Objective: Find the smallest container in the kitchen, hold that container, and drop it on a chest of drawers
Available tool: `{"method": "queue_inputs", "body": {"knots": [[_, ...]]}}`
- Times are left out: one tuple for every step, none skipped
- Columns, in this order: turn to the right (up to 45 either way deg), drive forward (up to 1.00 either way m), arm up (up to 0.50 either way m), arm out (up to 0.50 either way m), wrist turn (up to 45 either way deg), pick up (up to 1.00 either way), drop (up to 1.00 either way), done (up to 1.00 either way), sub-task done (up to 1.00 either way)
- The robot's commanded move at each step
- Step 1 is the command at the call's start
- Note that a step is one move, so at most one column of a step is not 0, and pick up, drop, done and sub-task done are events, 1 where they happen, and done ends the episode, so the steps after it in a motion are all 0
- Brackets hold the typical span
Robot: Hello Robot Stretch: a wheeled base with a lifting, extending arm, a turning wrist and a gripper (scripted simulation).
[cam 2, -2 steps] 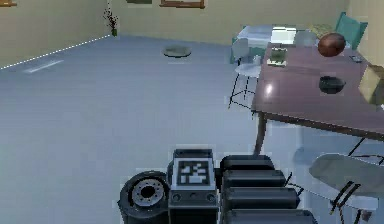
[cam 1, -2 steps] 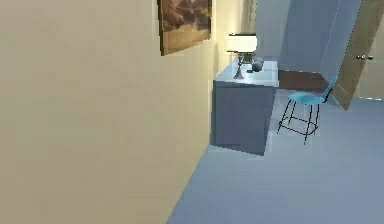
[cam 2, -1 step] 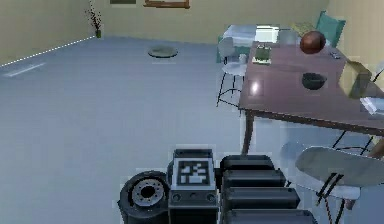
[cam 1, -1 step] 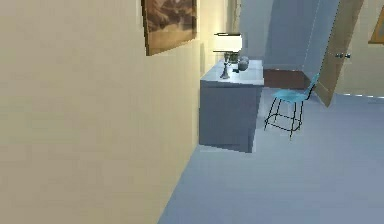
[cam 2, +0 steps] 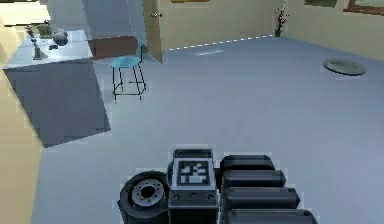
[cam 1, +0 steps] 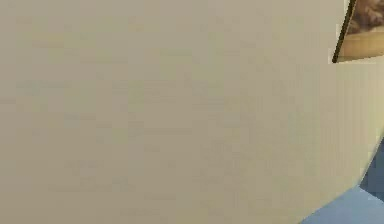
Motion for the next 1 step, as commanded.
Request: {"method": "queue_inputs", "body": {"knots": [[-45.0, 0.00, 0.00, 0.00, 0.0, 0.00, 0.00, 0.00, 0.00]]}}
